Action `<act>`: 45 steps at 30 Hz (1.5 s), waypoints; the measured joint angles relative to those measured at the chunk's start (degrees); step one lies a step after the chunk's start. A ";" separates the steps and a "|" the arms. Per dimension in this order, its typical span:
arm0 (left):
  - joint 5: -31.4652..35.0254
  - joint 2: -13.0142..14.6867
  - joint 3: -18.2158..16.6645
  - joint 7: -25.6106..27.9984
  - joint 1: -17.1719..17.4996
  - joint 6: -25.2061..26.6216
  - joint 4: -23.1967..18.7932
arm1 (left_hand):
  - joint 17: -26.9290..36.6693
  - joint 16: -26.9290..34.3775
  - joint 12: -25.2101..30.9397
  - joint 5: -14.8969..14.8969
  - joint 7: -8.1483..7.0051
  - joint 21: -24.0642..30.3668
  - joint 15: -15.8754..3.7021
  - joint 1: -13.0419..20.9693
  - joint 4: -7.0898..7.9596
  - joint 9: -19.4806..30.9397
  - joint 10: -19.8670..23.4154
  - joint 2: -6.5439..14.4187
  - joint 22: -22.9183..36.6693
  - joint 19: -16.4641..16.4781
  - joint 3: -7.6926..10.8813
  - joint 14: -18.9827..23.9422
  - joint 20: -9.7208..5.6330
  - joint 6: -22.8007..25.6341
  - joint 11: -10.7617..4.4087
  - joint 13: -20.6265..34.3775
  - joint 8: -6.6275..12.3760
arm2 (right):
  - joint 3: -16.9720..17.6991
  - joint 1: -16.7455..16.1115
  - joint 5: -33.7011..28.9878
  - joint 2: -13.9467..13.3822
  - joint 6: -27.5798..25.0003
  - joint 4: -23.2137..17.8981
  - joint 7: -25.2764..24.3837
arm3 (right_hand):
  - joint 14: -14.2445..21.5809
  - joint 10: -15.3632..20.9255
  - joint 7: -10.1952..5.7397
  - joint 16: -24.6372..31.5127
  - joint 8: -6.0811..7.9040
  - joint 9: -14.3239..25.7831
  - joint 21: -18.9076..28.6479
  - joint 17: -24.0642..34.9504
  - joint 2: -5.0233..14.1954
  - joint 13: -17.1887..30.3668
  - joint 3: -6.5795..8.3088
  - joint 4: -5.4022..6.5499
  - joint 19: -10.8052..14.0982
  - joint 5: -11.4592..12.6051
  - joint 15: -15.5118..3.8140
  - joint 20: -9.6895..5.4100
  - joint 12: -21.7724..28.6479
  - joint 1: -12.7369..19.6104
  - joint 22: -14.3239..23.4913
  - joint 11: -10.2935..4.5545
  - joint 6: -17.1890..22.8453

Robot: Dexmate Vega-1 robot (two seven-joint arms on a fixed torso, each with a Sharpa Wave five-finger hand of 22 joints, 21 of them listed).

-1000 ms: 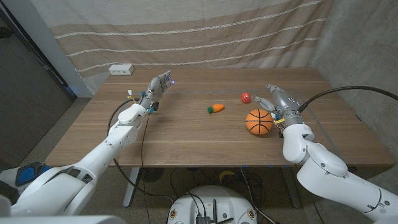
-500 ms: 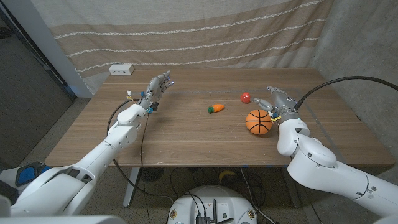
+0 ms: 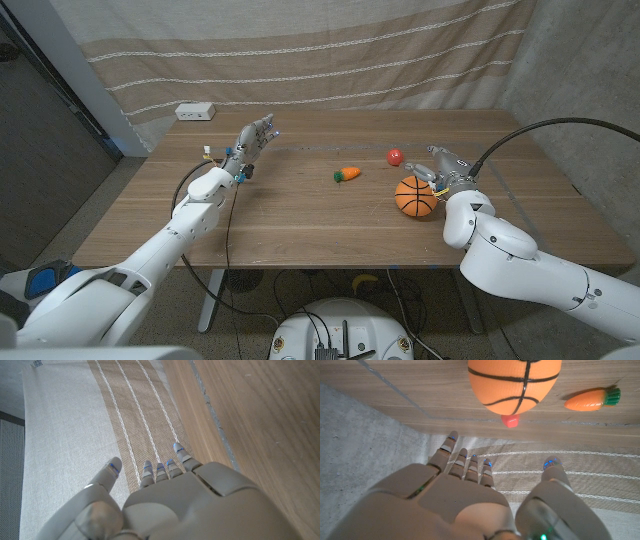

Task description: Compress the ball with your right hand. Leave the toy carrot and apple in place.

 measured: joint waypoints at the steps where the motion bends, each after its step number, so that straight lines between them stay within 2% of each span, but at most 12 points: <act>1: 0.00 0.01 -0.01 0.00 0.02 0.00 -0.02 | 0.00 0.00 0.00 0.00 0.00 0.00 0.00 0.00 0.00 0.00 0.00 0.00 0.00 0.00 0.00 0.00 0.00 0.00 0.00 0.00 0.00 | 0.00 0.00 0.19 0.00 -0.08 0.00 0.00 | 0.00 0.00 0.00 0.00 0.00 0.00 0.00 0.00 0.00 0.00 0.00 0.00 0.00 0.00 0.00 0.00 0.00 0.00 0.00 0.00 0.00; 10: -0.15 0.28 -0.19 0.33 0.55 0.20 -0.61 | 0.00 0.00 0.00 0.00 0.00 0.00 0.00 -0.01 0.00 0.00 0.00 0.01 0.00 0.00 0.00 0.00 0.00 0.00 0.00 0.00 0.00 | -1.19 1.28 0.02 -0.15 -0.37 0.24 2.14 | 0.00 -0.11 0.09 0.00 0.00 0.00 0.01 0.00 0.00 0.00 -0.16 0.16 0.00 0.24 0.00 0.00 0.25 0.00 0.00 -0.11 0.09; 22: -0.17 0.35 -0.21 0.01 0.54 0.22 -0.58 | 0.00 0.00 0.00 0.00 0.00 0.00 0.00 -0.24 0.00 0.00 0.00 0.21 0.00 -0.01 0.00 0.00 0.00 0.00 0.00 0.00 0.00 | -2.09 1.34 -5.65 1.42 -0.46 1.60 8.38 | 0.01 -0.10 0.21 0.01 0.00 -0.01 0.04 0.00 0.00 -0.01 -0.16 0.16 0.01 0.42 0.00 0.00 0.46 0.00 0.00 -0.11 0.22; 32: -0.25 0.50 -0.21 -0.27 0.41 0.21 -0.41 | 0.00 0.00 0.00 0.00 0.00 -0.44 0.00 -0.45 0.00 0.00 0.00 0.00 0.00 0.20 0.00 0.00 0.21 0.00 0.00 0.00 0.00 | -2.81 1.14 -14.68 3.80 -0.50 3.62 17.52 | 0.01 -0.10 0.21 0.02 0.00 -0.01 0.27 0.01 0.01 -0.01 -0.32 -0.01 0.01 0.42 0.00 0.00 0.45 0.00 0.00 -0.11 0.22; 36: -0.29 0.53 -0.23 -0.43 0.37 0.16 -0.23 | 0.00 0.00 0.00 0.00 0.00 -0.44 0.00 -0.45 0.00 0.00 0.00 0.00 0.00 0.20 0.00 0.00 0.20 0.00 0.00 0.00 0.00 | -2.99 0.98 -20.04 4.91 -0.51 4.68 22.82 | 0.01 -0.10 0.21 0.28 0.00 -0.01 0.27 0.01 0.01 -0.01 -0.41 -0.07 0.01 0.42 0.00 -0.01 0.45 0.00 0.00 -0.11 0.22; 38: -0.33 0.53 -0.23 -0.52 0.37 0.10 -0.23 | 0.00 0.00 0.00 0.00 0.00 -0.44 0.00 -0.45 0.00 0.00 0.00 0.00 0.00 0.20 0.00 0.00 0.20 0.00 0.00 0.00 0.00 | -3.03 0.82 -20.04 5.69 -0.51 5.28 22.82 | 0.01 -0.10 0.21 0.28 0.00 -0.01 0.27 0.00 0.01 -0.01 -0.64 0.16 0.01 0.75 0.00 -0.01 0.45 0.00 0.00 -0.10 0.22; 39: -0.35 0.53 -0.26 -0.56 0.33 0.05 -0.07 | 0.00 0.00 0.00 0.00 0.00 -0.44 0.00 -0.45 0.01 0.00 0.00 0.00 0.00 0.20 0.00 0.00 0.20 0.00 0.00 0.00 0.00 | -3.04 0.74 -24.05 6.16 -0.51 5.71 26.65 | 0.01 -0.10 0.21 0.28 0.00 -0.01 0.27 0.00 0.01 -0.01 -0.64 0.16 0.01 0.88 0.00 -0.01 0.45 0.00 0.00 -0.10 0.22; 40: -0.37 0.53 -0.26 -0.59 0.33 0.03 -0.07 | 0.00 0.00 0.00 0.00 0.00 -0.44 0.00 -0.45 0.00 0.00 0.00 0.00 0.00 0.20 0.00 0.00 0.21 0.00 0.00 0.00 -0.01 | -3.04 0.71 -24.05 6.26 -0.51 5.81 26.65 | 0.01 -0.10 0.21 0.28 0.00 -0.01 0.27 0.01 0.01 -0.01 -0.64 0.16 0.01 0.88 0.00 0.00 0.45 0.00 0.00 -0.10 0.22; 41: -0.38 0.52 -0.28 -0.64 0.28 -0.01 0.08 | 0.00 0.00 0.00 0.00 0.00 -0.44 0.00 -0.45 0.00 0.00 0.00 0.00 0.00 0.20 0.00 0.00 0.20 0.00 0.00 0.00 -0.01 | -3.06 0.65 -26.14 6.57 -0.52 6.13 28.72 | 0.01 -0.10 0.21 0.28 0.00 -0.01 0.27 0.01 0.01 -0.01 -0.64 0.16 0.01 0.88 0.00 -0.01 0.46 0.00 0.00 -0.10 0.22; 43: -0.44 0.52 -0.28 -0.84 0.28 -0.17 0.08 | 0.00 0.00 0.00 0.00 0.00 -0.44 0.00 -0.45 0.00 0.00 0.00 0.00 0.00 0.20 0.00 0.00 0.21 0.00 0.00 0.00 -0.01 | -3.10 0.56 -26.14 7.36 -0.52 6.87 28.72 | 0.01 -0.09 0.21 0.28 0.00 -0.01 0.27 0.01 0.01 -0.01 -0.64 0.16 0.01 0.88 0.00 -0.01 0.67 0.00 0.00 -0.10 0.22; 44: -0.45 0.42 -0.30 -0.89 0.11 -0.19 0.44 | 0.00 0.00 0.00 0.00 0.00 -0.44 0.00 -0.45 0.01 0.00 0.00 0.00 0.00 0.20 0.00 0.00 0.20 0.00 0.00 0.00 -0.01 | -3.12 0.55 -30.68 7.55 -0.52 7.05 33.21 | 0.01 -0.12 0.21 0.28 0.00 -0.01 0.27 0.01 0.01 -0.01 -0.64 0.16 0.01 0.88 0.00 0.00 0.67 0.00 0.00 -0.09 0.22; 45: -0.47 0.37 -0.30 -0.97 0.04 -0.21 0.63 | 0.00 0.00 0.00 0.00 0.00 -0.44 0.00 -0.45 0.01 0.00 0.00 0.00 0.00 0.20 0.00 0.00 0.21 -0.01 0.00 0.00 -0.01 | -3.18 0.55 -32.40 7.92 -0.52 7.38 34.97 | 0.01 -0.48 0.21 0.28 0.00 -0.01 0.27 0.01 0.01 -0.01 -0.64 0.16 0.01 0.88 0.00 0.00 0.67 0.00 0.00 -0.07 0.22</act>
